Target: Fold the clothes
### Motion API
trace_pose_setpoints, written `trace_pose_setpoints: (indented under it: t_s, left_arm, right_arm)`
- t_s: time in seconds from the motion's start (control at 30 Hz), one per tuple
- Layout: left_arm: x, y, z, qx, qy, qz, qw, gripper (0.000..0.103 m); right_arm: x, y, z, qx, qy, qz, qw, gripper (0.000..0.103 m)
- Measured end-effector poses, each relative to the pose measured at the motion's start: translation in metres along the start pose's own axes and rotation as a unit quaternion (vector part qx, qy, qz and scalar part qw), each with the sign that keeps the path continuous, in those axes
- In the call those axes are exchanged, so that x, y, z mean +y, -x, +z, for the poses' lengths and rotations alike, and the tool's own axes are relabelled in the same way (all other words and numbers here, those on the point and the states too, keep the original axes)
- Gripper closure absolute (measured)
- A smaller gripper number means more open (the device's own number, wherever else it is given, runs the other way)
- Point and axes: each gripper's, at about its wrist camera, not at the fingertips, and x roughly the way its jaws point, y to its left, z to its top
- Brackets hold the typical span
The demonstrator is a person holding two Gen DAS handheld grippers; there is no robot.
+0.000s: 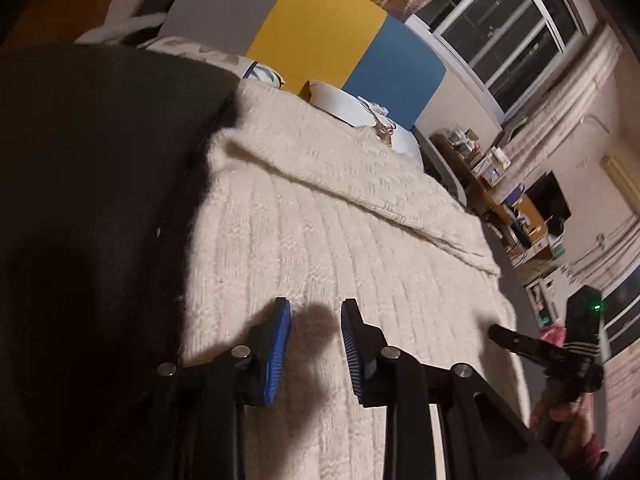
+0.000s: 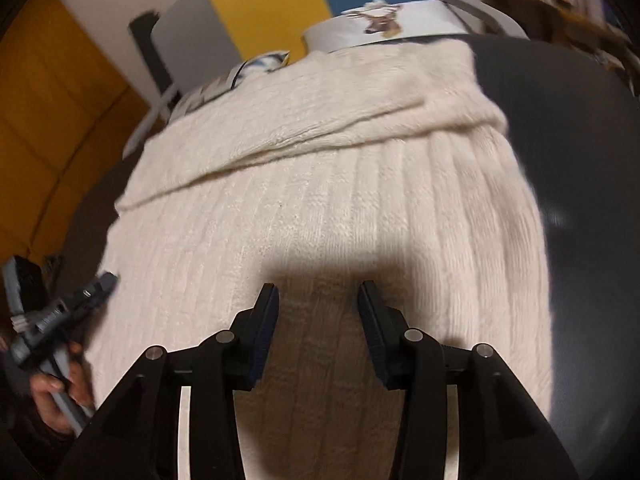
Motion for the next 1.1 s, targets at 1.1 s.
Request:
trace_pose_setpoints:
  t_s: [1.1]
  left_arm:
    - [-0.022, 0.032, -0.025, 0.032, -0.048, 0.014, 0.9982, 0.067]
  right_arm:
    - [-0.057, 0.078, 0.000, -0.059, -0.034, 0.078, 0.995, 0.052]
